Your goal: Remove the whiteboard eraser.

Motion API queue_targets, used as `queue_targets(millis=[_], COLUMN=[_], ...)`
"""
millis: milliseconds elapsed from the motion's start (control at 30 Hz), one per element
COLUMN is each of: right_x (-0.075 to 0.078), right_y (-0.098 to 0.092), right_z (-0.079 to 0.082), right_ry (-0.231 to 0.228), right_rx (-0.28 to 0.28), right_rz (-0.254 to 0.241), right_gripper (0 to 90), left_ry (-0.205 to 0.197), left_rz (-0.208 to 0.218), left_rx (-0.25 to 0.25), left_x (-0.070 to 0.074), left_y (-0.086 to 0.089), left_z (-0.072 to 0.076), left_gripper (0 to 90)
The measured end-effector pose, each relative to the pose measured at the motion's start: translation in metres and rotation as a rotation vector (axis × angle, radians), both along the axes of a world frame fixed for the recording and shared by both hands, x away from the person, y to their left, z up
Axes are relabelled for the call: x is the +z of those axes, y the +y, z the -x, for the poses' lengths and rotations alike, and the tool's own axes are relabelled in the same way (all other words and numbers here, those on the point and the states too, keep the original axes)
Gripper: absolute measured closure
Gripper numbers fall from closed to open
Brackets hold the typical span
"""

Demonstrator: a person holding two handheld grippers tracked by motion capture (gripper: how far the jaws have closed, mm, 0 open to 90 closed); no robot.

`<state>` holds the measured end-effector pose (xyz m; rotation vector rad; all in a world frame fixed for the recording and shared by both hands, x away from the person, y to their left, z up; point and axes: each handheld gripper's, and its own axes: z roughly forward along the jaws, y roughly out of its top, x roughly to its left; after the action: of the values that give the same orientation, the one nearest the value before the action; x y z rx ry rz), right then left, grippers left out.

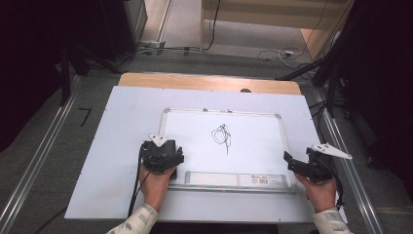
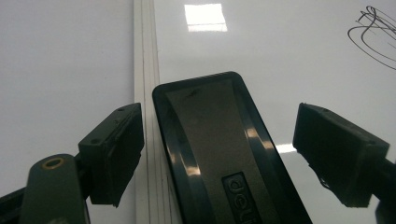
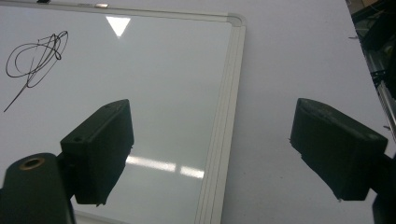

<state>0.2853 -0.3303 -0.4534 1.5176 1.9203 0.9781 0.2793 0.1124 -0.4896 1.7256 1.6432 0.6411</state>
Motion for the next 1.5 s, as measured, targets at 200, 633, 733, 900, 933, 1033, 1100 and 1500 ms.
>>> queue_targets(millis=[200,633,733,900,933,1033,1100,1500], right_x=[0.0,0.0,0.0,0.0,0.0,0.0,0.0,0.0], right_y=[0.0,0.0,0.0,0.0,0.0,-0.001,-0.001,-0.001], right_z=[0.0,0.0,0.0,0.0,0.0,0.0,0.0,0.001], right_ry=[-0.002,-0.002,-0.002,-0.002,-0.002,-0.003,-0.002,-0.003], right_rx=[0.0,0.0,0.0,-0.001,-0.001,-0.001,-0.002,-0.001], right_rz=[0.001,0.002,0.004,0.005,0.005,0.005,0.005,0.005], right_gripper=[11.9,12.0,12.0,12.2,12.2,12.2,12.2,12.2], left_ry=[0.015,0.035,0.037,0.042,0.042,0.041,0.038,0.013], left_rz=[-0.005,-0.039,-0.039,-0.032,-0.034,-0.024,-0.021,-0.062], left_rx=[-0.01,-0.021,-0.035,-0.051,-0.051,-0.045,-0.038,-0.043], left_x=[-0.002,-0.007,-0.006,-0.006,-0.006,-0.006,-0.006,-0.009], left_y=[-0.002,-0.004,-0.004,-0.009,-0.009,-0.009,-0.01,-0.016], left_z=[-0.001,-0.005,-0.005,-0.003,-0.003,-0.002,-0.002,0.0], left_gripper=[21.2,31.7,32.5,37.2,37.2,37.1,37.0,40.6])
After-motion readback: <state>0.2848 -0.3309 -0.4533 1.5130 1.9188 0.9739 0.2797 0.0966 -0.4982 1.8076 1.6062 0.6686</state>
